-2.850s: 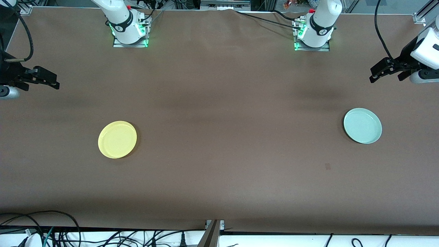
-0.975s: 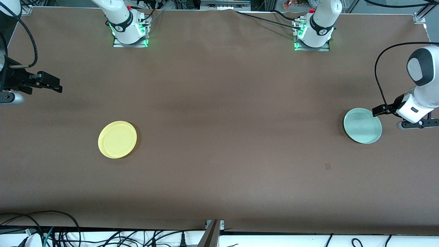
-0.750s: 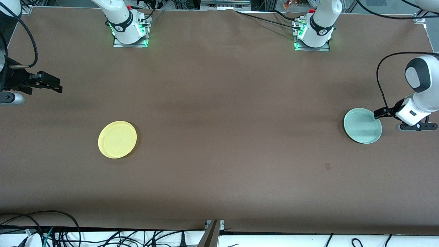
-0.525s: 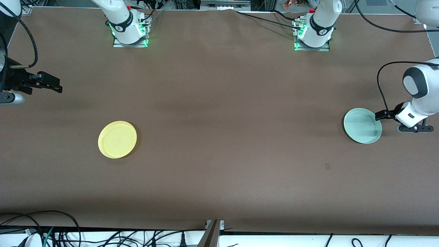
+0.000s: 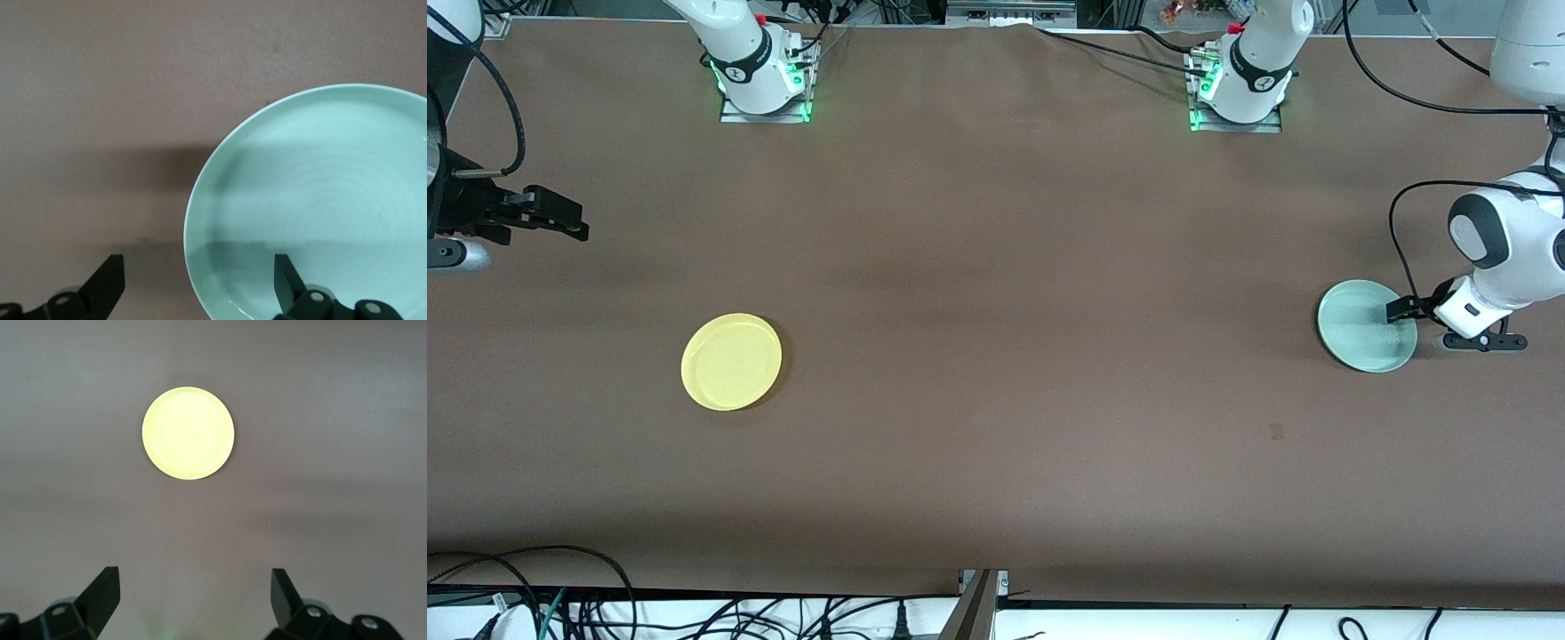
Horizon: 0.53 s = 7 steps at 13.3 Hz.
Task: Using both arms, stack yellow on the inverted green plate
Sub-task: 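Move the left gripper down to the green plate's rim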
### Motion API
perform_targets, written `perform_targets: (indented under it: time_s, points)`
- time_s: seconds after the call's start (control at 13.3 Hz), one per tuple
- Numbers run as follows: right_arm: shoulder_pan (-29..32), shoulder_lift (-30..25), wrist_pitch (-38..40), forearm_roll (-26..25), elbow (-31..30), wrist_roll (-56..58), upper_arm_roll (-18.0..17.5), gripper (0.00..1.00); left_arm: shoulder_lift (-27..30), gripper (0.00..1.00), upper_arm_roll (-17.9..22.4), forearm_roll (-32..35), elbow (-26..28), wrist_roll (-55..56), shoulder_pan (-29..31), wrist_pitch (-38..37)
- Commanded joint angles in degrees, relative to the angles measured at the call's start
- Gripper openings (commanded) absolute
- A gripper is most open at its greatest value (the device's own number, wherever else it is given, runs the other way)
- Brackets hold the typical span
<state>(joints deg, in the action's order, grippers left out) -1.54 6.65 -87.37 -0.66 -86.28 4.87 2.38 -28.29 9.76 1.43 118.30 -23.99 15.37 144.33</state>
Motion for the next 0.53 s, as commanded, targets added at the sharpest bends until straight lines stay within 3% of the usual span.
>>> perform_targets:
  time_s: [0.0, 0.45]
  points:
    - [-0.13, 0.46, 0.19, -0.57, 0.94, 0.32, -0.01, 1.0, -1.32, 0.81, -1.84, -1.34, -1.15, -1.76, 1.76, 1.3]
    - [-0.13, 0.73, 0.36, -0.57, 0.85, -0.12, -0.01, 1.0, -1.85, 0.28, -1.85, -1.34, -1.32, -4.13, 1.85, 1.83]
